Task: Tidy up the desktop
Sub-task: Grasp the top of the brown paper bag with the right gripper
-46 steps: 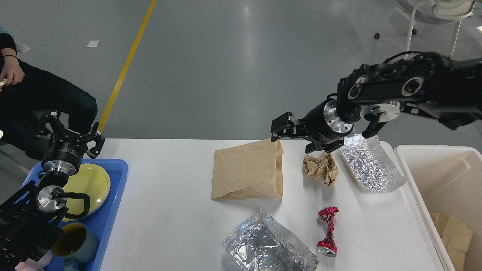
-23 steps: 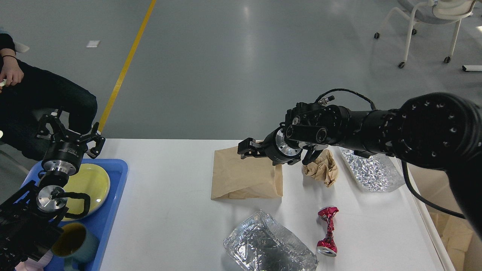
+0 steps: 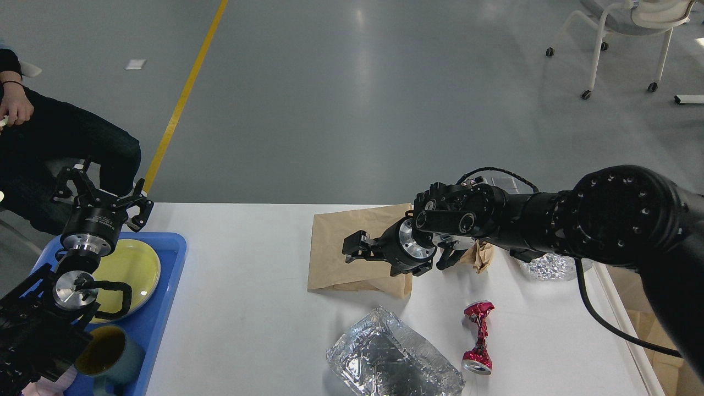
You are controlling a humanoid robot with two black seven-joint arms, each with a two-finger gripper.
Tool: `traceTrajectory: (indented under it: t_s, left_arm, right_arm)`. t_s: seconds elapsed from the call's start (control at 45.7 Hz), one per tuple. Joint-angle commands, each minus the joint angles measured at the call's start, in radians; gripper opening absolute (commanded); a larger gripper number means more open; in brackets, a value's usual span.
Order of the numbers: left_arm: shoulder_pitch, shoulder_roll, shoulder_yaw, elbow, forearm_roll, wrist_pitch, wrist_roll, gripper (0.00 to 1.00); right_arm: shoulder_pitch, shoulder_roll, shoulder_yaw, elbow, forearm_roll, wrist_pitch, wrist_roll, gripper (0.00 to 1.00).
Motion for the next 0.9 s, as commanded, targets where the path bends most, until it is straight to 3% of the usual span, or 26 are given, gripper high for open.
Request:
traceTrajectory:
  t_s: [0.0,0.263,0.876]
  left_arm:
    - [0.000,0.000,-0.001,0.000,0.000,0.000,-0.001,0.97]
    - [0.000,0.000,0.001,0.000,0.000,0.000,-0.001,0.97]
    - [0.000,0.000,-0.001,0.000,0.000,0.000,-0.001,0.97]
  right_arm:
    - [0.019,-0.020,0.000,0.008,0.003,0.046,0.001,1.00]
    - [0.047,-0.058,0.033,0.011,0.005,0.123,0.001,1.00]
    - [-0.045,-0.069,-0.016,-0.056,0.000,0.071,-0.001,1.00]
